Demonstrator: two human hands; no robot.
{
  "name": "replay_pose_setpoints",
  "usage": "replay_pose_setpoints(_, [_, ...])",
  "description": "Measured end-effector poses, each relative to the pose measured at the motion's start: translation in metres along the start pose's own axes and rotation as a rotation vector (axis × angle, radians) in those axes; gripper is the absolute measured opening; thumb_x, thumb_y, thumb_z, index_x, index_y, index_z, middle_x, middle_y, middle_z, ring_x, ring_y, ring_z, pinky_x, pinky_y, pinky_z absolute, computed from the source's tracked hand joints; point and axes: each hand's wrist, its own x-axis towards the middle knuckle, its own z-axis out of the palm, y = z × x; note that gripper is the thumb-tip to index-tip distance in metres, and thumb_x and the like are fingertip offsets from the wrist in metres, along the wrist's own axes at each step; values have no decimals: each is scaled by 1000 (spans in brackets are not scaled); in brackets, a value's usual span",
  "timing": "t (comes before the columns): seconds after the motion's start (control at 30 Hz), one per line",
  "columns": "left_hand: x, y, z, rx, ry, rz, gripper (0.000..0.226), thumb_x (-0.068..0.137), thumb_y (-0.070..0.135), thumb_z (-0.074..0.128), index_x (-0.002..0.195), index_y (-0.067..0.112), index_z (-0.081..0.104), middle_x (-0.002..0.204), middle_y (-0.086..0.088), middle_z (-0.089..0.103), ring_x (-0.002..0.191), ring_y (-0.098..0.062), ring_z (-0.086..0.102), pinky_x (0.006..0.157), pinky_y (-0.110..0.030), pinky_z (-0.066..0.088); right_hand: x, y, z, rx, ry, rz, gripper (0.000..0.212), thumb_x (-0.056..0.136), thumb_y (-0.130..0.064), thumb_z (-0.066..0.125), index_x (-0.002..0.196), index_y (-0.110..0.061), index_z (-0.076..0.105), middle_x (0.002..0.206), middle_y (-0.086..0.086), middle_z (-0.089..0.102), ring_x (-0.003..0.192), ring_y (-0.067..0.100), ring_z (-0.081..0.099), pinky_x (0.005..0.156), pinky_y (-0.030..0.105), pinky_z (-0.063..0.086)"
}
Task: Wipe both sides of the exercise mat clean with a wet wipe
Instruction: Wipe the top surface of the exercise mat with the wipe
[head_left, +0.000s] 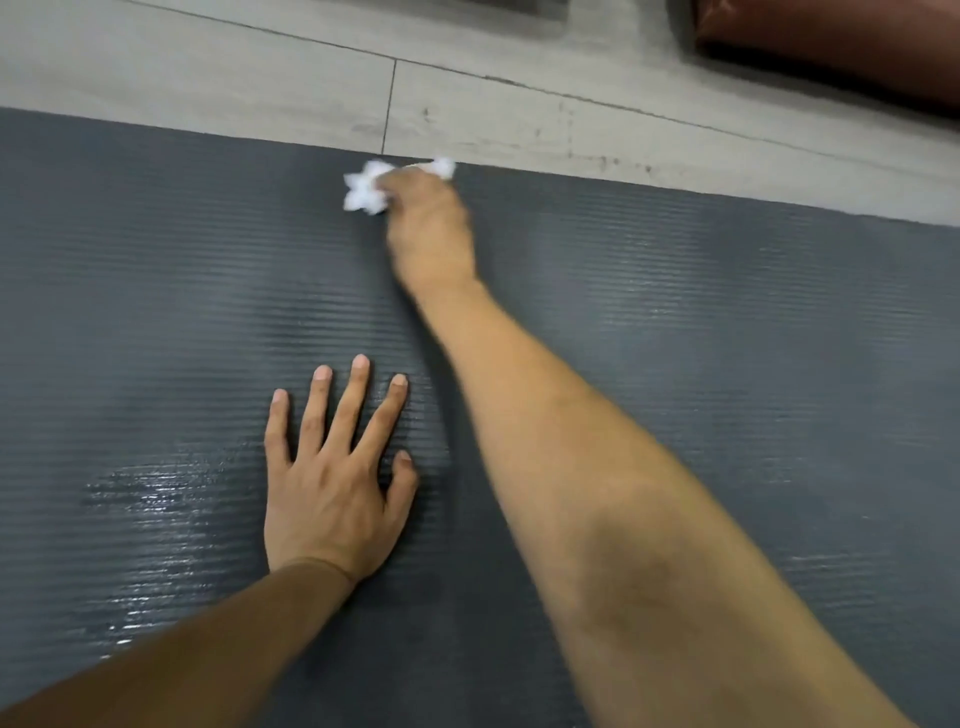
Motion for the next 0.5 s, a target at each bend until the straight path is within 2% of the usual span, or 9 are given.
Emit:
replay_pose_setpoints(0.07, [0, -1, -1, 1, 0, 8, 67, 95, 44, 37, 159, 27, 37, 169, -5, 27, 156, -34, 23, 124, -62, 14, -7, -2, 2, -45, -106, -232, 26, 82, -3, 55, 97, -11, 74, 104, 6, 71, 98, 28, 64, 78, 34, 52])
replay_pose_setpoints(0.13, [0, -1, -1, -5, 2, 11, 66, 96, 44, 37, 160, 27, 37, 168, -6, 28, 156, -35, 23, 124, -62, 14, 2, 43, -24, -93, -55, -245, 29, 82, -7, 53, 101, -12, 75, 107, 6, 71, 100, 28, 64, 82, 33, 51])
replay_pose_setpoints(0.2, [1, -2, -1, 0, -3, 8, 66, 96, 44, 37, 160, 26, 37, 168, -6, 29, 156, -35, 24, 124, -62, 14, 6, 101, -65, -211, 76, -39, 39, 80, -10, 49, 108, -18, 74, 112, 3, 71, 104, 25, 64, 91, 31, 50])
replay_pose_setpoints(0.27, [1, 0, -1, -1, -11, 6, 66, 96, 44, 37, 160, 26, 37, 168, -7, 29, 155, -35, 24, 124, -63, 14, -2, 149, -113, -270, 130, 303, 46, 82, -10, 42, 115, -21, 71, 115, 6, 69, 107, 28, 62, 93, 33, 47])
replay_pose_setpoints(0.33, [2, 0, -1, 2, -15, 7, 66, 95, 44, 37, 159, 26, 37, 168, -7, 29, 155, -35, 24, 124, -63, 14, -14, 158, -139, -261, 224, 553, 43, 88, -5, 41, 118, -19, 69, 117, 13, 67, 109, 35, 59, 90, 36, 43])
replay_pose_setpoints(0.37, [2, 0, -2, 4, -18, 8, 66, 95, 44, 37, 159, 26, 38, 168, -7, 29, 155, -35, 24, 124, -63, 14, -15, 150, -134, -234, 262, 620, 43, 89, -3, 43, 118, -20, 69, 118, 13, 67, 109, 35, 59, 90, 35, 41])
replay_pose_setpoints(0.43, [2, 0, -2, -3, -17, 3, 67, 95, 44, 37, 159, 26, 38, 167, -7, 30, 155, -35, 24, 124, -63, 14, -14, 112, -105, -124, 231, 585, 42, 88, -2, 47, 118, -22, 70, 117, 9, 69, 108, 31, 62, 90, 29, 41])
replay_pose_setpoints(0.5, [3, 0, -2, 1, -18, 4, 67, 94, 43, 38, 159, 26, 39, 167, -7, 30, 155, -35, 25, 124, -63, 14, -19, 60, -59, 14, 124, 327, 40, 84, -1, 51, 112, -19, 73, 111, 7, 72, 103, 29, 66, 90, 30, 45])
